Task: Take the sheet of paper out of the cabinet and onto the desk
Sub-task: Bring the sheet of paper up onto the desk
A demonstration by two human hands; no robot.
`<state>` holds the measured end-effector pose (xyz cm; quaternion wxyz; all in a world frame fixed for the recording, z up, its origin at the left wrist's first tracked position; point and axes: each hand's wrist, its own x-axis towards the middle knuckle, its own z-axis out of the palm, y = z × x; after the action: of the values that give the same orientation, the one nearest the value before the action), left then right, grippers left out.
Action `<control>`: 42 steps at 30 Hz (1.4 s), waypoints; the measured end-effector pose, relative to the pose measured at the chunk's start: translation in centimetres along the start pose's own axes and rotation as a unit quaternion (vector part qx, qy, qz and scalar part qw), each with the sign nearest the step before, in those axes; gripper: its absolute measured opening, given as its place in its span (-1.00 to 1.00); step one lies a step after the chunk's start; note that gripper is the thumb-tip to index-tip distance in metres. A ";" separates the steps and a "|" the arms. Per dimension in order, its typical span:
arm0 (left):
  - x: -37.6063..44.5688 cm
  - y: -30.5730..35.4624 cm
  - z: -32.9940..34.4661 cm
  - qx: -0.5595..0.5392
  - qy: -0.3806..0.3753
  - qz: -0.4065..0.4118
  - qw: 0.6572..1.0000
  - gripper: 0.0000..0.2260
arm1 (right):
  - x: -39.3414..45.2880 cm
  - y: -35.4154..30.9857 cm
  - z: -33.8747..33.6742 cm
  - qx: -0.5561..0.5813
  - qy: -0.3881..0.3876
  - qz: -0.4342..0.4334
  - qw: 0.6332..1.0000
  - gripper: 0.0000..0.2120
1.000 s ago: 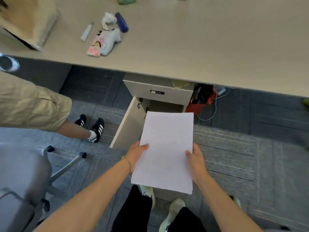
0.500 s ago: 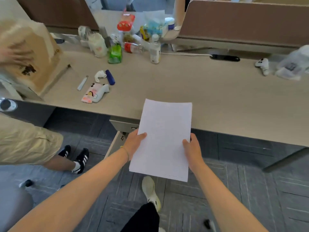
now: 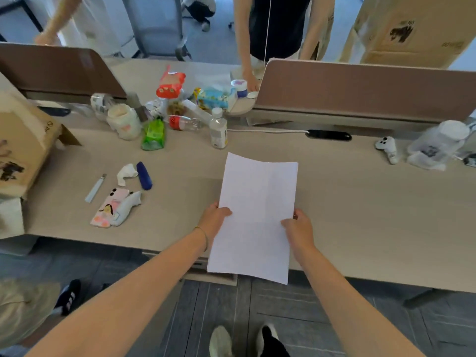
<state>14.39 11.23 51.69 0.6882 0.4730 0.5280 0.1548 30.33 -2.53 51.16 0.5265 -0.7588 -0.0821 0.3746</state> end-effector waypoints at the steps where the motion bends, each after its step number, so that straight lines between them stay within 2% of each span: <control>1: 0.9 0.6 0.6 0.009 0.008 0.008 1.000 -0.68 | 1.1 -0.5 0.1 -0.002 0.003 0.002 1.000 -0.64; 6: 4.3 4.2 3.9 0.044 0.039 0.058 0.997 -0.64 | 6.3 -3.6 0.6 -0.011 -0.007 0.020 1.000 -0.62; 10: 7.3 6.3 5.8 0.022 0.078 0.079 0.994 -0.61 | 10.1 -6.5 1.0 0.055 0.008 0.016 0.998 -0.65; 14: 10.0 7.8 6.9 -0.014 0.127 0.095 0.987 -0.80 | 12.4 -9.4 1.6 0.105 0.042 -0.021 0.993 -0.67; 19: 12.4 6.6 6.7 -0.052 0.175 0.103 0.978 -0.82 | 13.8 -8.2 2.0 0.127 0.046 -0.069 0.989 -0.56; 24: 12.9 3.7 7.6 -0.061 0.179 0.054 0.981 -0.80 | 14.8 -5.9 2.1 0.127 0.040 -0.037 0.990 -0.59; 27: 13.4 4.6 8.2 -0.083 0.183 0.053 0.978 -0.80 | 15.8 -6.1 2.3 0.132 0.036 -0.031 0.990 -0.65; 29: 14.5 5.5 8.3 -0.091 0.179 0.057 0.978 -0.77 | 16.7 -6.4 2.5 0.135 0.042 -0.029 0.990 -0.61; 31: 16.1 6.4 8.3 -0.076 0.189 0.057 0.977 -0.68 | 17.8 -6.8 2.6 0.123 0.039 -0.031 0.991 -0.60; 38: 21.7 7.8 9.1 0.018 0.200 0.024 0.979 -0.66 | 24.0 -7.4 4.6 0.067 0.074 0.019 0.995 -0.54; 42: 24.9 6.8 9.3 0.059 0.208 0.014 0.976 -0.65 | 27.3 -6.2 6.2 0.077 0.070 0.073 0.992 -0.63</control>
<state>34.26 27.92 42.75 0.5317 0.4776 0.6612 0.2279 47.24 18.86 42.28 0.5588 -0.7444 0.0398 0.3634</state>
